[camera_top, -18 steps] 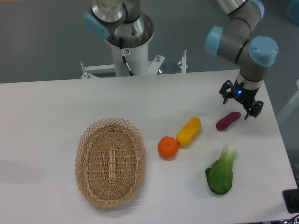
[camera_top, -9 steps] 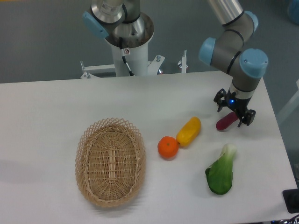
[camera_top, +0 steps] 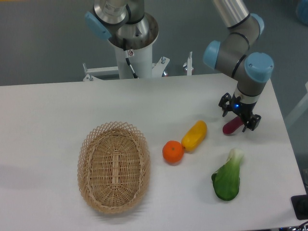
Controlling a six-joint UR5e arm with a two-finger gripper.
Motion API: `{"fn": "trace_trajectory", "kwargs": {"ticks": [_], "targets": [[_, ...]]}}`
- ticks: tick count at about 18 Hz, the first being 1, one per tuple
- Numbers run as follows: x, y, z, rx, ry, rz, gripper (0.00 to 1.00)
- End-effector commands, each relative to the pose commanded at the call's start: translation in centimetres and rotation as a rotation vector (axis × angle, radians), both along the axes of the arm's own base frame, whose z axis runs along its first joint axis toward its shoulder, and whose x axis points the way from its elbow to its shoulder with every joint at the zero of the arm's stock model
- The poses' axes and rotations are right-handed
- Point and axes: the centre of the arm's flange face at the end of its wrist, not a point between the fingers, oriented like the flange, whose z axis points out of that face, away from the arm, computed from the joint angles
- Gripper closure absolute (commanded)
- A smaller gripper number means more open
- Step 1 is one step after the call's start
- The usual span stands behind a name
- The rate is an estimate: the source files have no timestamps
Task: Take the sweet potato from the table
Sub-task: 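Close the gripper around the purple sweet potato, then lift the sweet potato up and carry it toward the yellow pepper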
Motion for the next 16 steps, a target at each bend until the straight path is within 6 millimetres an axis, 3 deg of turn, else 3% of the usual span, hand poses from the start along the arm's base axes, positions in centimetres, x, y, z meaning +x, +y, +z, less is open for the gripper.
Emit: {"fn": "trace_trajectory", "kwargs": {"ticks": [5,12,16], "targets": [[0.2,-0.1,-0.1,-0.003,-0.004,-0.001,0.64],[-0.1,-0.1,0.8,0.003,0.014,-0.005,0.67],[-0.5,-0.4,5.0,0.023,0.072,0.006,0.67]]}}
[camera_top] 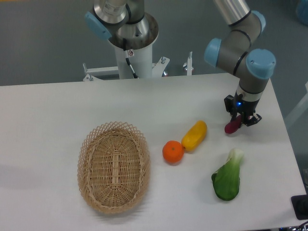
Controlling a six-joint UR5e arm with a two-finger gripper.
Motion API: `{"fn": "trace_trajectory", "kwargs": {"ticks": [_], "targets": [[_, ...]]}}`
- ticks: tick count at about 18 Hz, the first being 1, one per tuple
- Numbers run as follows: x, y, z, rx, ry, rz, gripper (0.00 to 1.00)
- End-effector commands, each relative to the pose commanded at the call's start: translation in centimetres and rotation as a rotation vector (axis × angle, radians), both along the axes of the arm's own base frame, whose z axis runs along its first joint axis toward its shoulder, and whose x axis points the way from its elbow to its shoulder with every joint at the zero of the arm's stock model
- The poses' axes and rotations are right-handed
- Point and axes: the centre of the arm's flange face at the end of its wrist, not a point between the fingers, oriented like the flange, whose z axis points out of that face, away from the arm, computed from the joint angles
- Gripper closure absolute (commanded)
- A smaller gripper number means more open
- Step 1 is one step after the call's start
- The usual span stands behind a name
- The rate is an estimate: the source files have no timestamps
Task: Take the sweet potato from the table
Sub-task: 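Lift the sweet potato up and carry it toward the yellow pepper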
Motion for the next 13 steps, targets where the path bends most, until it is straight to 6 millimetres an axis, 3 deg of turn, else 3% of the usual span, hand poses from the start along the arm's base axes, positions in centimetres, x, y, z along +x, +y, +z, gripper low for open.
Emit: {"fn": "trace_trajectory", "kwargs": {"ticks": [6,13], "targets": [[2.0,3.3,7.1,0.073,-0.002,0.026,0.67],[4.6,11.1,13.0,0.199,0.008,0.155,0.67]]}}
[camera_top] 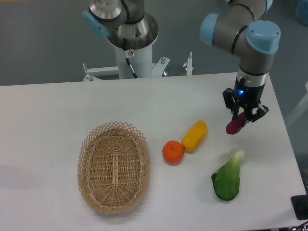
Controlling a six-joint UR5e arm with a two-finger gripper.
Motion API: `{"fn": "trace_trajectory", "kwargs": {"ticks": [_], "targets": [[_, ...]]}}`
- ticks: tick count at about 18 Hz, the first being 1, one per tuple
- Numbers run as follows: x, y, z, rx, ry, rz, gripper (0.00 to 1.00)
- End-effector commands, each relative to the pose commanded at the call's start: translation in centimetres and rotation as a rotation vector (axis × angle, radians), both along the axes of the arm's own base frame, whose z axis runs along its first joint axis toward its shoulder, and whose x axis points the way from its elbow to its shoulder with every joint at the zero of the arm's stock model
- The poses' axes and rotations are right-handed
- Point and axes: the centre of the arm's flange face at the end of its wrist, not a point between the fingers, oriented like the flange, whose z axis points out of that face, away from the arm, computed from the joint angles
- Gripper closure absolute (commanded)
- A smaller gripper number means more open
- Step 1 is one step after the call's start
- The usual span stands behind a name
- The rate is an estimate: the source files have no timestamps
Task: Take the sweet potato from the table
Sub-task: 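Lift the sweet potato up and carry it toward the yellow pepper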
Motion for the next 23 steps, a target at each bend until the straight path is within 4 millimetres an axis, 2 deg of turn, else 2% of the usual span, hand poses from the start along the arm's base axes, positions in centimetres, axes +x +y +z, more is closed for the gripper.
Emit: {"fn": "trace_trajectory", "kwargs": {"ticks": [5,11,23], "targets": [[0.9,2.9,1.6,0.044,-0.005,0.066,0.67],[1.3,3.7,1.5,0.048,-0.010,0.066,0.67],[1.3,3.7,1.9,0.053,-0.003,0.067,0.67]]}}
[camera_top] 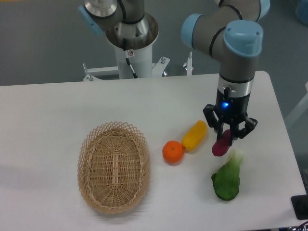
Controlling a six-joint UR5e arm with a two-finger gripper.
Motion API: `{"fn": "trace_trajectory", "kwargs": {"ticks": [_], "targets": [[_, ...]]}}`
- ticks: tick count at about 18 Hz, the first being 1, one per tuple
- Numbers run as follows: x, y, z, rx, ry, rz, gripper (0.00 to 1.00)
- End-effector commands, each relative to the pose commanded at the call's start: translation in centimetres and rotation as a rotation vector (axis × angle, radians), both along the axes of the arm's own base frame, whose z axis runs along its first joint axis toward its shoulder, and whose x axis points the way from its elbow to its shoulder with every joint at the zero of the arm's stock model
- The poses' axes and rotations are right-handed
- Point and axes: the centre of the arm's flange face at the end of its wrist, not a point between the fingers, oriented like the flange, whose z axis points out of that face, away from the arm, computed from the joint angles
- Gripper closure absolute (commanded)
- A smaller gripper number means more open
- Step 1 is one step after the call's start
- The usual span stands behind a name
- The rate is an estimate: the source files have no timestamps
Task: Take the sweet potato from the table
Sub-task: 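Lift the sweet potato up and carry it toward the yellow pepper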
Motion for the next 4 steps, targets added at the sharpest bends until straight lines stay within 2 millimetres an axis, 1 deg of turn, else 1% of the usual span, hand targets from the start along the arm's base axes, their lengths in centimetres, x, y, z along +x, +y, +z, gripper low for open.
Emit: {"fn": "trace_trajectory", "kwargs": {"ticks": [4], "targets": [[-0.07,0.04,0.23,0.003,0.003,0.004,0.67]]}}
